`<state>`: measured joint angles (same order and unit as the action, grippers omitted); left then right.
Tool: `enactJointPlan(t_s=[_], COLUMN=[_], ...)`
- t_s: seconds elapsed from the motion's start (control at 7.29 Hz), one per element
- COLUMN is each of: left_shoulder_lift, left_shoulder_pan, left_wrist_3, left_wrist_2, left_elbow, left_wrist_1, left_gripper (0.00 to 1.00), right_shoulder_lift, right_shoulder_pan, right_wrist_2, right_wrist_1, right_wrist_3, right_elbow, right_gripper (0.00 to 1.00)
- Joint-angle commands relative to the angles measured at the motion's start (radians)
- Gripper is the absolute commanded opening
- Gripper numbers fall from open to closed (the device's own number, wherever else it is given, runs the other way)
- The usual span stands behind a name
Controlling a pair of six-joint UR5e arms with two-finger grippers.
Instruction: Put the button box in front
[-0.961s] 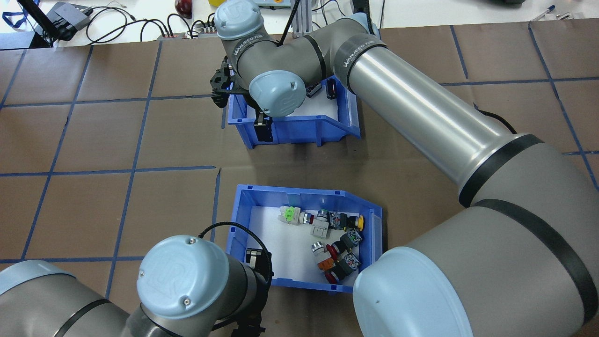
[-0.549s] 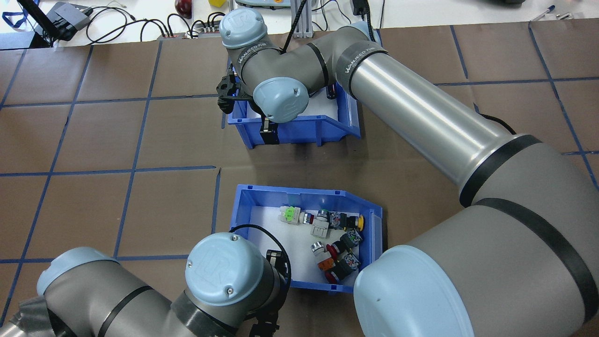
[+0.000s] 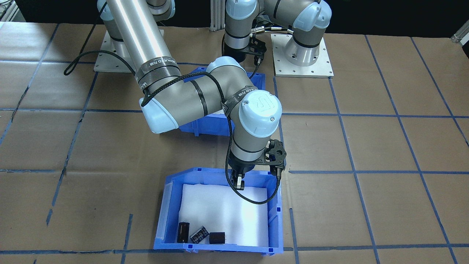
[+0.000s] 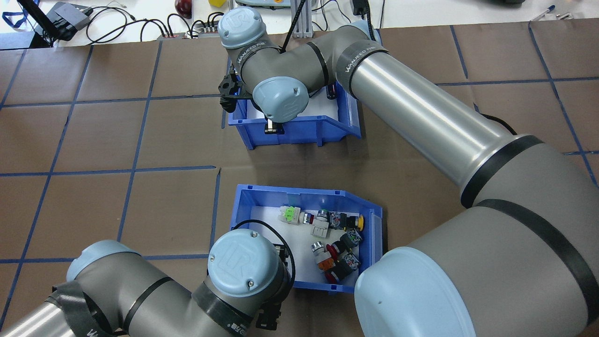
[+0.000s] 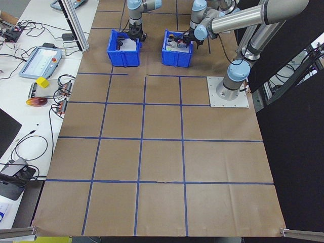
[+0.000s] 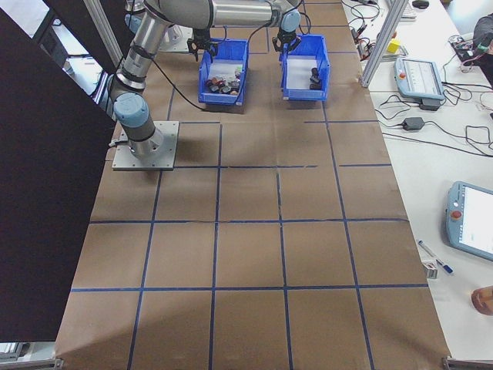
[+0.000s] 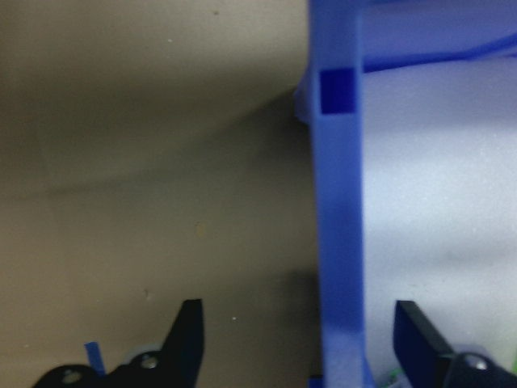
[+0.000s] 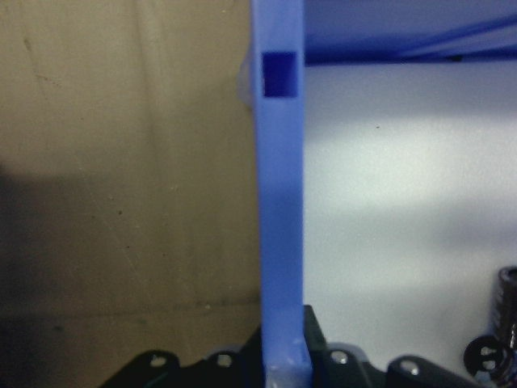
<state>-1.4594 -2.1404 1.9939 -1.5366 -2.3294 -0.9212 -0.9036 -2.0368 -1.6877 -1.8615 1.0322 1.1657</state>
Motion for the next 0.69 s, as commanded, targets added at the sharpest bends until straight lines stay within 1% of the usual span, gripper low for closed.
enactJointPlan(t_s=[0.0,0.14,0.27,0.41,0.55], left_shoulder_lift=[-0.006,0.020,0.031,0.034,0.045], left_shoulder_pan=[-0.001,-0.001,0.008,0.043,0.121], left_wrist_3=[0.006,0.002,-0.001,-0.007,-0.016], left_wrist_2=[0.000,-0.011,-0.017,-0.070,-0.077], left_elbow=[-0.018,-0.015,0.002,0.007,0.019], left_wrist_1=[0.077,0.077,0.077,0.077,0.082], left_gripper=[0.00,0.00,0.00,0.00,0.00], right_shoulder_lift=[-0.035,-0.070,-0.099,-0.130,-0.176], right_shoulder_pan=[0.048,0.091,0.148,0.194,0.239], right_wrist_2=[-0.032,-0.038,-0.073,-0.116,-0.116], right_wrist_1=[-0.002,0.010,0.015,0.010,0.005], right_wrist_3=[0.011,0.049,0.104,0.159,0.192], right_elbow=[-0.014,-0.006,0.017,0.058,0.107], right_gripper=[0.04,0.04,0.04,0.04,0.04])
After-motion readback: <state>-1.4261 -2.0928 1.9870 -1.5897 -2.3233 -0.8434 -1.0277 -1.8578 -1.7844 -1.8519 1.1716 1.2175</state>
